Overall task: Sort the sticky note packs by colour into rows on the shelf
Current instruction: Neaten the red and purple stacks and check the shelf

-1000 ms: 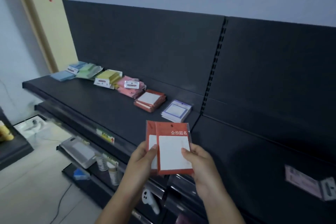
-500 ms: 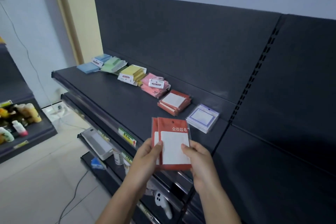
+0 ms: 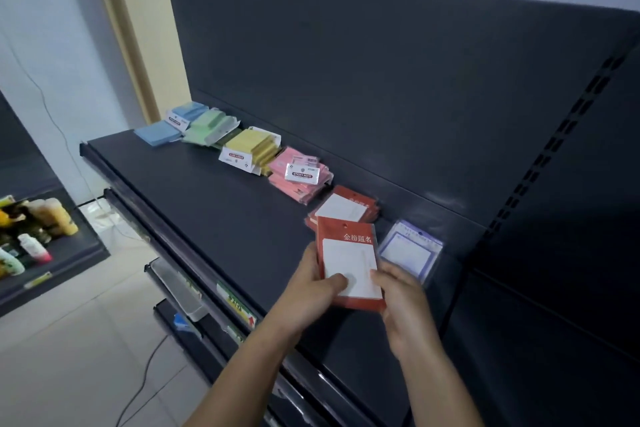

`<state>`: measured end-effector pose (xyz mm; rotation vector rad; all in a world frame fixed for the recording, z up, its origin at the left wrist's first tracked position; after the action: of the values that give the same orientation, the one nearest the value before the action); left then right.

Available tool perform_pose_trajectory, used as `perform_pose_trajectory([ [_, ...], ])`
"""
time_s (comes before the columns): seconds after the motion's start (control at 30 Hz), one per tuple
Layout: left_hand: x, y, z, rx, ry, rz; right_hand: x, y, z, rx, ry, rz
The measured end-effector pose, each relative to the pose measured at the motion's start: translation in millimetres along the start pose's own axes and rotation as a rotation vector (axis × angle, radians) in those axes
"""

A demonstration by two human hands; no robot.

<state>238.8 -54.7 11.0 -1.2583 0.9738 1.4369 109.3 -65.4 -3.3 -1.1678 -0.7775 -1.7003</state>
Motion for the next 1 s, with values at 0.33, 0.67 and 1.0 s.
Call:
perform_pose_trajectory([
  [0.33, -13.3, -9.2, -105.5, -0.082, 0.265, -0.169, 24.9, 64.7, -45.8, -0.276, -0.184, -0.08],
  [0.67, 12.0, -19.2, -151.5, 0.131, 0.443, -0.301, 1.7, 115.0, -84.2, -0.528, -0.292, 0.304],
  [1.0, 3.8, -14.3, -129.6, 0.258, 0.761, -0.192, 9.4, 88.9, -54.3, -0.673, -0.355, 0.028],
])
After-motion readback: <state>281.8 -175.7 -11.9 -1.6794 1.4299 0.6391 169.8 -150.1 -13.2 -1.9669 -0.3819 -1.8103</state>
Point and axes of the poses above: each hand's wrist, its own z-axis away from the middle knuckle, its own y-axis out of the palm, x = y × z, the point moved 4 cm from there along -z, towards the middle knuckle, and after that the axes turned 15 degrees about -x, right-handed, at the moved point
